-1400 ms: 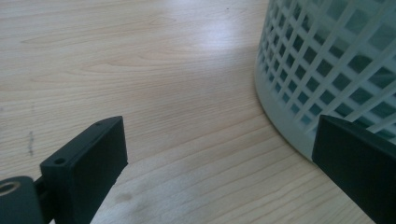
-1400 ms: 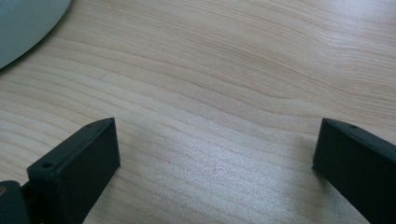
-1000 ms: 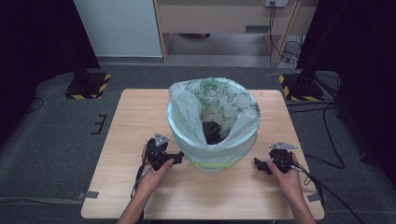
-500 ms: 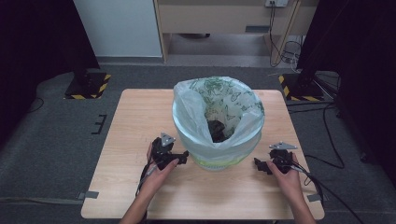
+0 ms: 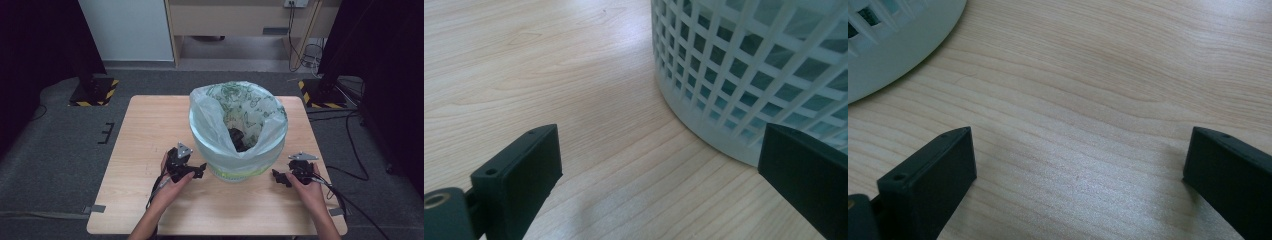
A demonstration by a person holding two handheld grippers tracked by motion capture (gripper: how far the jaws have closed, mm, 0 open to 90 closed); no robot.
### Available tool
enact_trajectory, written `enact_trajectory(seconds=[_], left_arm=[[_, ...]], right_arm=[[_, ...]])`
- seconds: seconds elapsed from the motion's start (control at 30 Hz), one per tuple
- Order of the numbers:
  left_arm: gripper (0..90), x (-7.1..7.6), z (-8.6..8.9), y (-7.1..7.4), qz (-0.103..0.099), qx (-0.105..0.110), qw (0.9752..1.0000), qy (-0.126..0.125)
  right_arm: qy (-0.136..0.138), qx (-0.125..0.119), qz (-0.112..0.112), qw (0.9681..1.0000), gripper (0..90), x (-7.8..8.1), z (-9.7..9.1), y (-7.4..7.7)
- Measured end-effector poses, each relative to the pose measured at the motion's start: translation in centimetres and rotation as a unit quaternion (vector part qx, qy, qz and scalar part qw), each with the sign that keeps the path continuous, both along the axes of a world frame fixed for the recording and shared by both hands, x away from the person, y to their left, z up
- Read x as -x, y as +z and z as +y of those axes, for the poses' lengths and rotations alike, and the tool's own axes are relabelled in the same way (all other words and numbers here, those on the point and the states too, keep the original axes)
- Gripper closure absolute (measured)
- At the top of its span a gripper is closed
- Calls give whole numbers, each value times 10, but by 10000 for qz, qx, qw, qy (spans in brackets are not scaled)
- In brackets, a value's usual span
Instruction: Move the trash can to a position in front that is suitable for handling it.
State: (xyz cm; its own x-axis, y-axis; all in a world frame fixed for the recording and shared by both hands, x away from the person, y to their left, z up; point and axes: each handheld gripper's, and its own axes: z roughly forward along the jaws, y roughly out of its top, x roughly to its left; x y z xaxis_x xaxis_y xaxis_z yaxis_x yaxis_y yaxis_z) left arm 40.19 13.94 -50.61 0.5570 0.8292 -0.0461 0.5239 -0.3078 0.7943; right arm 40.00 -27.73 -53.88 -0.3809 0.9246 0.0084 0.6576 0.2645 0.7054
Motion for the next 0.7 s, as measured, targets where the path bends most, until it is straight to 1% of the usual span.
enact_trajectory(seconds=[0.03, 0.07, 0.1, 0.13, 0.2, 0.23, 0.33, 0.37, 0.43, 0.47, 0.5, 0.57, 0.63, 0.7], left_arm=[[30, 0, 3, 1, 7, 26, 10000, -22], [30, 0, 6, 1, 24, 53, 10000, -33], [30, 0, 9, 2, 35, 73, 10000, -42], [32, 0, 12, 3, 51, 87, 9999, -62], [32, -1, 17, 7, 77, 119, 9999, -78], [33, -1, 19, 9, 80, 122, 9999, -76], [33, -1, 25, 17, 16, 127, 9999, -57], [33, -2, 27, 20, -6, 115, 9999, -48], [35, -3, 30, 26, -26, 123, 9999, -34], [35, -3, 31, 30, -36, 139, 9999, -28], [35, -4, 32, 33, -49, 141, 9999, -33], [35, -6, 31, 40, -88, 107, 9999, -52], [35, -9, 31, 47, -118, 60, 9999, -75], [35, -11, 30, 53, -146, 64, 9998, -105]], right_arm=[[-2, -25, 15, 10000, 8, 0, 0, 0], [13, -14, -13, 10000, 14, 0, -1, 0], [62, -13, -75, 10000, 40, 0, -2, 0], [57, -102, -20, 9999, 52, 0, -2, 1], [156, -157, -20, 9998, 44, 1, -4, 4], [223, -174, -77, 9996, 44, 0, -5, 7], [275, -283, -210, 9990, 49, 1, -8, 18], [289, -357, -224, 9987, 48, 1, -9, 21], [327, -391, -227, 9984, 48, 0, -10, 29], [325, -374, -262, 9984, 48, 0, -11, 33], [332, -401, -285, 9982, 49, -1, -12, 37], [316, -543, -323, 9975, 51, -3, -12, 46], [327, -536, -367, 9974, 51, -5, -13, 54], [330, -605, -389, 9969, 51, -6, -13, 62]])
